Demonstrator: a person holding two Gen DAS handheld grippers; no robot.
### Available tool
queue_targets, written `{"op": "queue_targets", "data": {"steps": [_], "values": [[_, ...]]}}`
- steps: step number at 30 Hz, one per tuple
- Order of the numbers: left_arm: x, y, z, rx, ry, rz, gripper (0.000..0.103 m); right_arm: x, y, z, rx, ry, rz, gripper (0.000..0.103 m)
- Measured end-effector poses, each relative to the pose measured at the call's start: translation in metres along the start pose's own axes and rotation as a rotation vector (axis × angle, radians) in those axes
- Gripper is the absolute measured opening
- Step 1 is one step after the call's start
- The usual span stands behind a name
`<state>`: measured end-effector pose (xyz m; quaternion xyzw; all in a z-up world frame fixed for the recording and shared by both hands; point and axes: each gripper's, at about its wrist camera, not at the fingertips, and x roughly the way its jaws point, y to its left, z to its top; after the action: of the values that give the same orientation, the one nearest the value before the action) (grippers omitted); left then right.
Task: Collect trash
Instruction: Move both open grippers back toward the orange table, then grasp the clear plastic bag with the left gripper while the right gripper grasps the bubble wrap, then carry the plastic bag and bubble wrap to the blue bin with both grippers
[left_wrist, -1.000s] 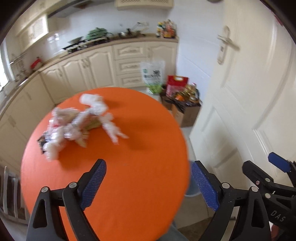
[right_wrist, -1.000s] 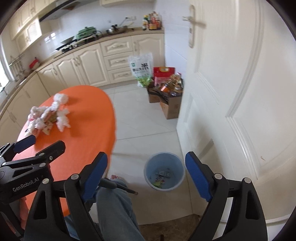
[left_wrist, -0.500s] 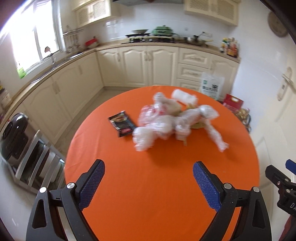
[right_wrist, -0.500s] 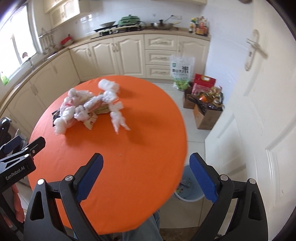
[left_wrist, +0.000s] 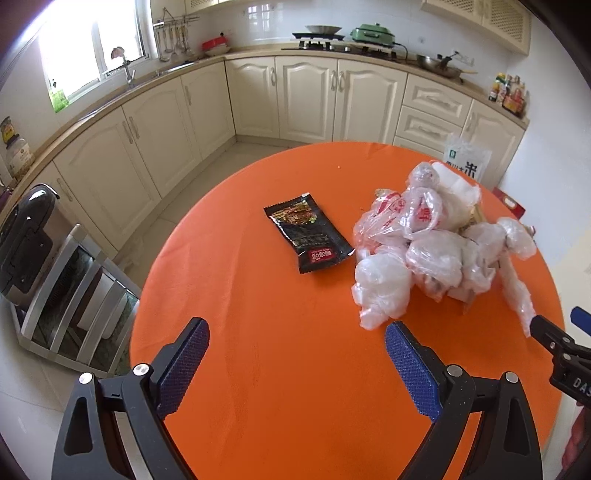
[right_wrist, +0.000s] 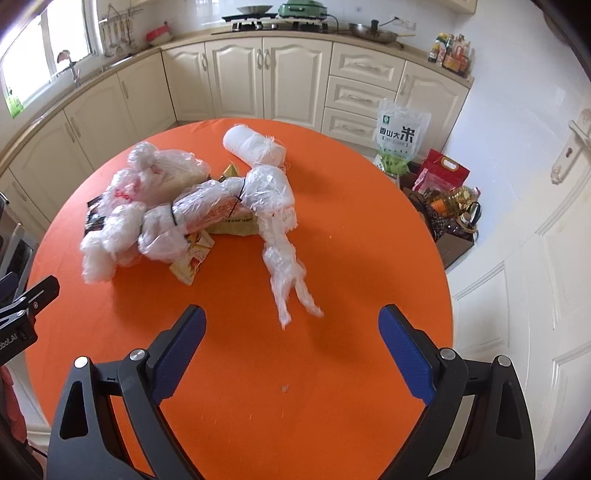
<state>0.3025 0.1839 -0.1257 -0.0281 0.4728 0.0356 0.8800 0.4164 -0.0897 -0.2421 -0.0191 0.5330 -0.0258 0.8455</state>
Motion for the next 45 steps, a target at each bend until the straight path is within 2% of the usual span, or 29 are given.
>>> {"op": "queue_targets", "data": {"steps": [5, 8, 13, 15, 17, 19, 21, 22, 23, 24, 32, 45], "values": [[0.029, -0.011, 0.019, 0.032, 0.014, -0.055, 0.093, 0.030, 0.000, 0.015, -0.027, 0.007, -0.030, 0.094], [0.042, -0.019, 0.025, 0.050, 0.013, -0.062, 0.093, 0.044, -0.002, 0.021, -0.025, 0.018, -0.027, 0.091], [0.052, -0.029, 0.031, 0.066, 0.016, -0.098, 0.093, 0.057, -0.009, 0.020, -0.012, 0.039, -0.004, 0.064], [0.060, -0.034, 0.032, 0.069, 0.019, -0.106, 0.093, 0.059, -0.012, 0.018, -0.001, 0.047, 0.010, 0.049], [0.068, -0.036, 0.035, 0.069, 0.031, -0.119, 0.092, 0.060, -0.014, 0.016, 0.004, 0.053, 0.026, 0.040], [0.076, -0.035, 0.038, 0.056, 0.040, -0.149, 0.090, 0.061, -0.015, 0.015, 0.001, 0.052, 0.035, 0.038], [0.082, -0.033, 0.040, 0.042, 0.047, -0.198, 0.072, 0.062, -0.016, 0.013, 0.004, 0.050, 0.044, 0.034], [0.085, -0.033, 0.040, 0.036, 0.052, -0.216, 0.046, 0.062, -0.017, 0.012, 0.007, 0.047, 0.057, 0.033], [0.090, -0.032, 0.040, 0.032, 0.075, -0.221, 0.036, 0.062, -0.017, 0.012, 0.009, 0.048, 0.063, 0.030], [0.091, -0.032, 0.040, 0.031, 0.071, -0.226, 0.036, 0.062, -0.017, 0.012, 0.011, 0.048, 0.065, 0.028], [0.074, -0.027, 0.035, 0.051, 0.023, -0.169, 0.035, 0.049, -0.018, 0.006, 0.021, 0.036, 0.078, 0.023], [0.024, -0.037, 0.007, 0.094, -0.027, -0.108, 0.035, -0.015, -0.019, -0.015, 0.041, -0.028, 0.103, 0.022]]}}
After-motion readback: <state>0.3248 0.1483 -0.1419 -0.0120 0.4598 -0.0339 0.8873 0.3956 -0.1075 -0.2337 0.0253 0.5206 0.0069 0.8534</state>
